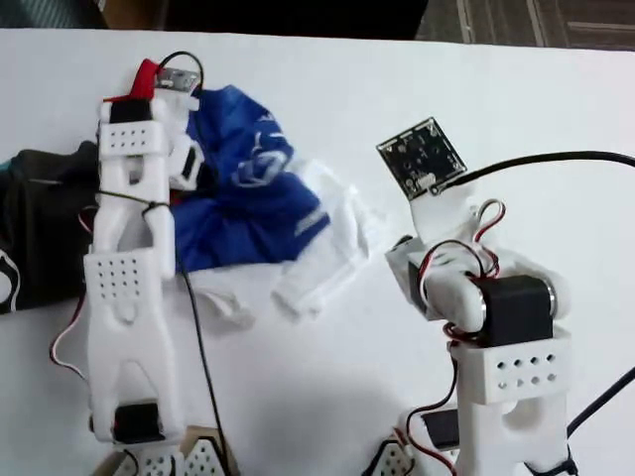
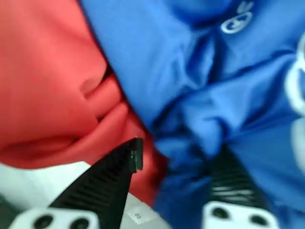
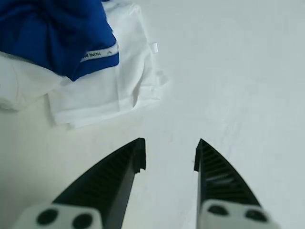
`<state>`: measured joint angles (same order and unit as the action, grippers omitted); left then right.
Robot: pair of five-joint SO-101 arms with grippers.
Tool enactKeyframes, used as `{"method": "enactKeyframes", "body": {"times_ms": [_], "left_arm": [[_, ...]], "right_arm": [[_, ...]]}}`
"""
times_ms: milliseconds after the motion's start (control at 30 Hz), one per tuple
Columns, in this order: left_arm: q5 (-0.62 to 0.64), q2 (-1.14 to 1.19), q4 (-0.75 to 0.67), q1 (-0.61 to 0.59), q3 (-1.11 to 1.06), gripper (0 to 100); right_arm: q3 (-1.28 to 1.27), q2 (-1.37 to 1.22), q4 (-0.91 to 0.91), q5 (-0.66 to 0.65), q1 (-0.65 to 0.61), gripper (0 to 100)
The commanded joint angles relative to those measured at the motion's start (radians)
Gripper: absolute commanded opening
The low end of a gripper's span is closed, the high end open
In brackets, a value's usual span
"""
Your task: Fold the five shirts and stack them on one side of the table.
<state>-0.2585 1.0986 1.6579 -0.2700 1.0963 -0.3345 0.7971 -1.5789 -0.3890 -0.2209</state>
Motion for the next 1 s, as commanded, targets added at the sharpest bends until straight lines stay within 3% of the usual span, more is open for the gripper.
{"method": "enactKeyframes", "body": {"times_ms": [0,133,400,767,900,967], "left_arm": [[-0.021,0.011,0.028,-0.187,0.015,2],[-0.02,-0.005,0.051,-0.334,0.13,3],[-0.026,-0.107,0.114,-0.603,0.59,3],[-0.02,-0.414,0.066,-0.888,0.575,3],[-0.026,-0.411,0.094,-0.918,0.575,4],[-0.044,-0.411,0.124,-0.913,0.575,9]], "right_arm": [[0.005,-0.001,0.013,-0.008,-0.001,17.7],[0.005,-0.001,0.015,-0.008,-0.001,17.7],[0.005,-0.001,0.022,-0.008,-0.004,17.7],[0.003,-0.007,0.044,-0.008,-0.01,17.7],[0.003,-0.007,0.044,-0.008,-0.01,17.7],[0.003,-0.007,0.044,-0.008,-0.01,17.7]]}}
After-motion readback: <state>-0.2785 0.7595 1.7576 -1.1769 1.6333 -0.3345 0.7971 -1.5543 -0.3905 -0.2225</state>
